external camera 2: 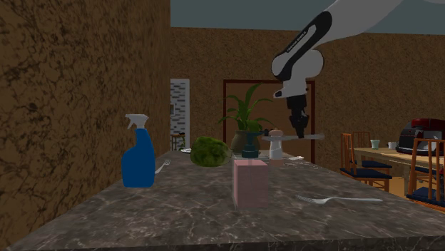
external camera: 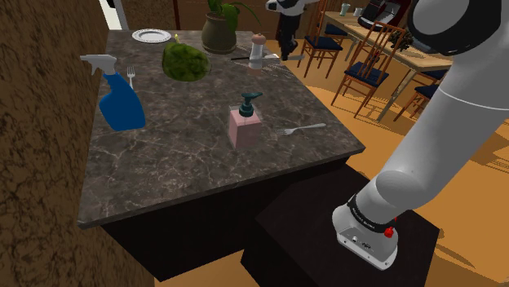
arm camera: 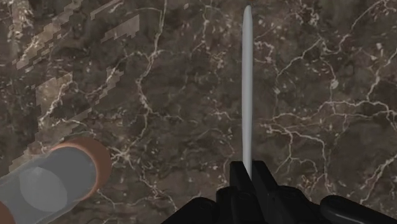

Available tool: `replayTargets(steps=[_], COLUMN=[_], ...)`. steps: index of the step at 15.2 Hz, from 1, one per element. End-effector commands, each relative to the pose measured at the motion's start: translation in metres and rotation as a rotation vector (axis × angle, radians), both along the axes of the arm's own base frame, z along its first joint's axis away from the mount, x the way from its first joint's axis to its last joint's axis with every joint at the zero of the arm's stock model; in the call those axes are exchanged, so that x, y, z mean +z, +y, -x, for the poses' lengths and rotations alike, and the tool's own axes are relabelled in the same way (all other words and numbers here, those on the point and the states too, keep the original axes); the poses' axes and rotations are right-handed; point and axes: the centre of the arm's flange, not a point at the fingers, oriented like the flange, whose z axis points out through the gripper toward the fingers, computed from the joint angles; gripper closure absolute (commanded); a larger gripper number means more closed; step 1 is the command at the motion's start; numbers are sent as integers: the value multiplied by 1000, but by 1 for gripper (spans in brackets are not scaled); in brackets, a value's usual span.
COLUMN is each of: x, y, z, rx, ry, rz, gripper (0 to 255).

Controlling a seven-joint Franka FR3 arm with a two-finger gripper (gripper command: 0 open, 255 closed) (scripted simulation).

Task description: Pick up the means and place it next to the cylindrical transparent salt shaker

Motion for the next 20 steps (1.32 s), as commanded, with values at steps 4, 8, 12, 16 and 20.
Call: replayTargets(steps=[4, 8, 12, 16, 20], x=[-26, -47, -68, -89, -110], y=[-1, -1, -1, -1, -1], z=[0, 0, 0, 0, 0], rx=[0, 0, 0, 0, 0], ry=[-1, -1, -1, -1, -1], rz=[0, 0, 0, 0, 0], gripper=[255, 255, 255, 255, 255])
